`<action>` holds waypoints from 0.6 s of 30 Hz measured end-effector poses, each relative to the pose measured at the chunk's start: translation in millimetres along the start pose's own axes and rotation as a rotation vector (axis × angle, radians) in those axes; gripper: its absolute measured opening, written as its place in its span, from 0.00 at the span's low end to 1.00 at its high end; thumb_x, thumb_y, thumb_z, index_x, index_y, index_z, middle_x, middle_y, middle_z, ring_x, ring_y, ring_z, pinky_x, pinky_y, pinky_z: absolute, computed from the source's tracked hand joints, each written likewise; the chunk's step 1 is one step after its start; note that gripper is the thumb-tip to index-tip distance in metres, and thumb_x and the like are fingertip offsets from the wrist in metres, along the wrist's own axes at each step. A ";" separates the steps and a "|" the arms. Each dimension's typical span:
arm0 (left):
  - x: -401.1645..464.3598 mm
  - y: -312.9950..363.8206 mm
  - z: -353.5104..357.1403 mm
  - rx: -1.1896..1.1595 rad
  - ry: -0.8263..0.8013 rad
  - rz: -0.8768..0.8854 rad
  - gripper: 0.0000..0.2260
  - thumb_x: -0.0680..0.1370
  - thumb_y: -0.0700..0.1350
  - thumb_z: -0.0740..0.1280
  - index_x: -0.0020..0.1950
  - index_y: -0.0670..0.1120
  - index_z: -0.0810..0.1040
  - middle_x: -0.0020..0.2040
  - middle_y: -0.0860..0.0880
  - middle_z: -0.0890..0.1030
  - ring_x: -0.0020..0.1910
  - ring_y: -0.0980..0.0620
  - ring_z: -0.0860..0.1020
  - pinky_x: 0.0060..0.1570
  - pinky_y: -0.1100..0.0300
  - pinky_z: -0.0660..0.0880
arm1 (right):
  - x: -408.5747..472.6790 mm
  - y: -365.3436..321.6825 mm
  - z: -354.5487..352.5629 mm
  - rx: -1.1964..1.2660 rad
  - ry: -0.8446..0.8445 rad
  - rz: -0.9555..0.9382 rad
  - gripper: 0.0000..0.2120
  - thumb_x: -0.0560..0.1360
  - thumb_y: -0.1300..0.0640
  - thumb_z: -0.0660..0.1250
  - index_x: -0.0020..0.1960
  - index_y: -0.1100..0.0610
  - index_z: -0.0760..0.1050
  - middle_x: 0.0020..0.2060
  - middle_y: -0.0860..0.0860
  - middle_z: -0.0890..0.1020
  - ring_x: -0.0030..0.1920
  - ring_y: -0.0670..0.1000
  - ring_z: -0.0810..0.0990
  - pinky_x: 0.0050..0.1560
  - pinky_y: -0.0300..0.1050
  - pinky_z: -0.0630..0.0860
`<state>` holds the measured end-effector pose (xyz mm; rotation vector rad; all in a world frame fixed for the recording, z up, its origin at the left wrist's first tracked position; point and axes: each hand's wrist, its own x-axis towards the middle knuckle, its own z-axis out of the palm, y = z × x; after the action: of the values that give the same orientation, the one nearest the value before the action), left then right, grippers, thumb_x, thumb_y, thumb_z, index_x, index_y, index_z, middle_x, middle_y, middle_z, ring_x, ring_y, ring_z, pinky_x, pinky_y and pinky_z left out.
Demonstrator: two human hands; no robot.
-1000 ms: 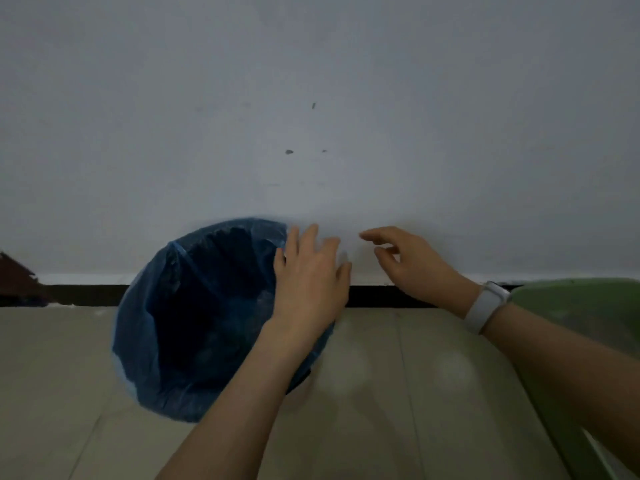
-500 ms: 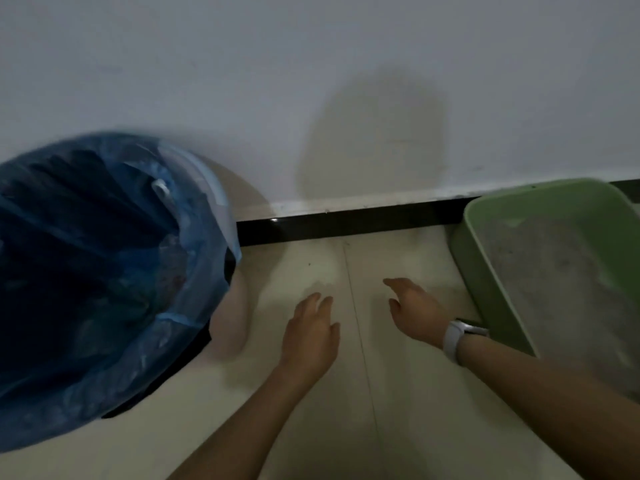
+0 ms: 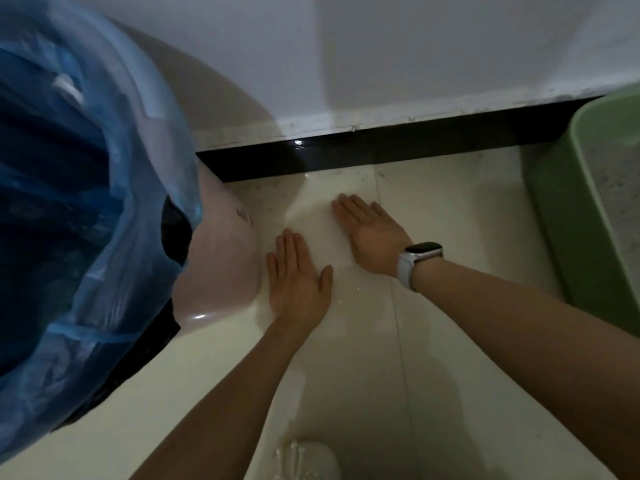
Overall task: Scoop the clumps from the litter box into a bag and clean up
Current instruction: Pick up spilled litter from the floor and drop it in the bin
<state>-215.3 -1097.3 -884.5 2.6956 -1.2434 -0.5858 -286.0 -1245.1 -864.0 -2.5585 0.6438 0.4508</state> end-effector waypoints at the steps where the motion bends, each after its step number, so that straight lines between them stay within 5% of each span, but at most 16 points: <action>1: 0.8 -0.6 1.6 0.004 0.002 0.034 0.37 0.73 0.59 0.38 0.75 0.37 0.44 0.76 0.40 0.46 0.76 0.45 0.43 0.70 0.54 0.35 | 5.5 -0.1 -0.4 -0.027 -0.007 -0.010 0.35 0.75 0.67 0.53 0.75 0.57 0.37 0.75 0.53 0.41 0.75 0.51 0.40 0.73 0.48 0.39; 10: -18.4 -8.7 9.7 -0.068 0.007 0.263 0.26 0.79 0.50 0.46 0.73 0.36 0.57 0.74 0.40 0.58 0.74 0.48 0.51 0.73 0.55 0.44 | 14.6 -5.8 7.8 -0.178 -0.020 -0.149 0.36 0.73 0.69 0.52 0.74 0.57 0.35 0.75 0.53 0.38 0.74 0.50 0.37 0.71 0.49 0.33; 18: -6.3 -16.0 -0.6 -0.157 0.127 0.106 0.23 0.78 0.40 0.48 0.68 0.29 0.64 0.68 0.32 0.66 0.69 0.35 0.65 0.67 0.42 0.58 | 2.4 -12.4 16.5 -0.269 -0.066 -0.321 0.33 0.76 0.68 0.50 0.74 0.56 0.35 0.75 0.53 0.38 0.74 0.52 0.37 0.71 0.50 0.33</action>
<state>-207.5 -1082.0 -886.3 2.4799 -1.2436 -0.4699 -280.9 -1227.9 -874.5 -2.8163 0.1488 0.5361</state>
